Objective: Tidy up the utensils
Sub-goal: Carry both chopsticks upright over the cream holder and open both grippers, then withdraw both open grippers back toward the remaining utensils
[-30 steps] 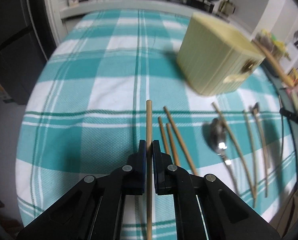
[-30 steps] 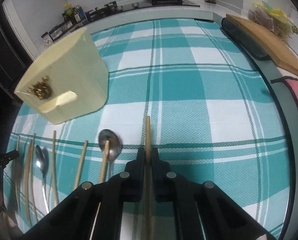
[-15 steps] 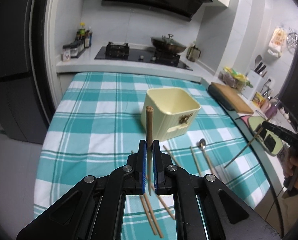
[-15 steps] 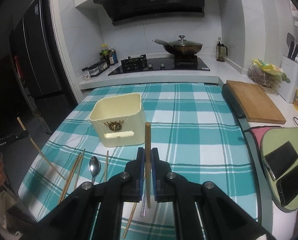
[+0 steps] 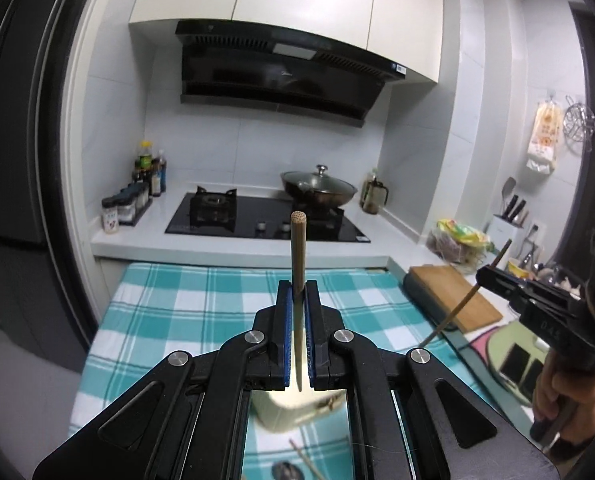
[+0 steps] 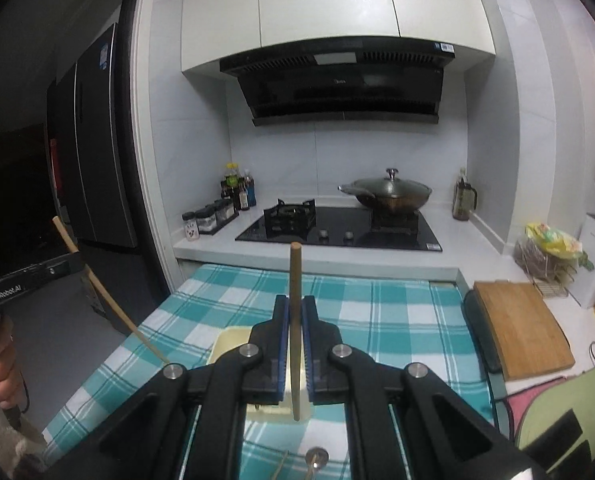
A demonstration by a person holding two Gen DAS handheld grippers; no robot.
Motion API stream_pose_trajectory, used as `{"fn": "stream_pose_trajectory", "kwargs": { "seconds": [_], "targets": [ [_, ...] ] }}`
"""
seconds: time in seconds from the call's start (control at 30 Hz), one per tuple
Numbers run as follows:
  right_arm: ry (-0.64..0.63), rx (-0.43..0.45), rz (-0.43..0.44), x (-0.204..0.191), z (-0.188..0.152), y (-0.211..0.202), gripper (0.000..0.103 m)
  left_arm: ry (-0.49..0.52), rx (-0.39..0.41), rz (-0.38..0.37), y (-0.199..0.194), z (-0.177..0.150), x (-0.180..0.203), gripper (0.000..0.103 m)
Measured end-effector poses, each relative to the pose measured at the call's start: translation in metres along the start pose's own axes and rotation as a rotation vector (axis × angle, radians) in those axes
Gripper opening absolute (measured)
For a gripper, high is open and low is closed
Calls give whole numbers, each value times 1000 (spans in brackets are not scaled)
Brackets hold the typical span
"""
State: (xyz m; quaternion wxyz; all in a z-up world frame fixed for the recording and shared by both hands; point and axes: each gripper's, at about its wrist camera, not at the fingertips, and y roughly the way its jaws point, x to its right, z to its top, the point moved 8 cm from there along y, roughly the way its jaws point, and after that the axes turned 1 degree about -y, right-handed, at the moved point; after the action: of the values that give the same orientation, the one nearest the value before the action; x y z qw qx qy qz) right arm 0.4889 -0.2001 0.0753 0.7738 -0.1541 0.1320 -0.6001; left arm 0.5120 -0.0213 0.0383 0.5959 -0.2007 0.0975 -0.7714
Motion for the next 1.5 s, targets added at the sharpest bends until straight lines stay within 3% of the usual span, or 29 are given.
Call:
{"fn": "stream_pose_trajectory", "kwargs": {
  "seconds": [0.2, 0.47, 0.63, 0.67, 0.7, 0.73, 0.77, 0.8, 0.9, 0.97, 1.07, 1.2, 1.33, 1.5],
  "targets": [
    [8, 33, 18, -9, 2, 59, 7, -13, -89, 28, 75, -24, 4, 4],
    [105, -262, 42, 2, -71, 144, 7, 23, -327, 41, 142, -98, -1, 4],
    [164, -353, 81, 2, -96, 168, 8, 0, -407, 46, 159, -117, -3, 6],
    [182, -346, 97, 2, -96, 168, 10, -15, -416, 51, 159, -116, -4, 14],
    [192, -338, 106, 1, -97, 165, 12, -34, -420, 49, 157, -114, -6, 21],
    [202, -330, 113, 1, -94, 162, 18, -47, -416, 43, 152, -111, -7, 40],
    [211, -317, 113, 1, -90, 157, 35, -55, -403, 41, 145, -108, -9, 53],
    [216, -300, 114, 1, -87, 151, 48, -55, -385, 44, 134, -104, -11, 56],
    [198, -257, 105, 0, -77, 122, 49, -22, -375, 39, 103, -105, -18, 59],
    [181, -249, 95, 3, -80, 100, 49, 0, -374, 36, 75, -116, -27, 69],
    [149, -264, 89, 7, -99, 69, 50, 42, -387, 78, 33, -150, -48, 76],
    [61, -316, 21, 16, -160, 28, 50, 28, -424, 129, -15, -224, -80, 78],
    [57, -392, -75, 34, -255, -12, 50, -58, -450, 227, -52, -298, -116, 78],
    [124, -480, -225, 67, -349, -40, 50, -126, -497, 325, -47, -343, -150, 78]
  ]
}}
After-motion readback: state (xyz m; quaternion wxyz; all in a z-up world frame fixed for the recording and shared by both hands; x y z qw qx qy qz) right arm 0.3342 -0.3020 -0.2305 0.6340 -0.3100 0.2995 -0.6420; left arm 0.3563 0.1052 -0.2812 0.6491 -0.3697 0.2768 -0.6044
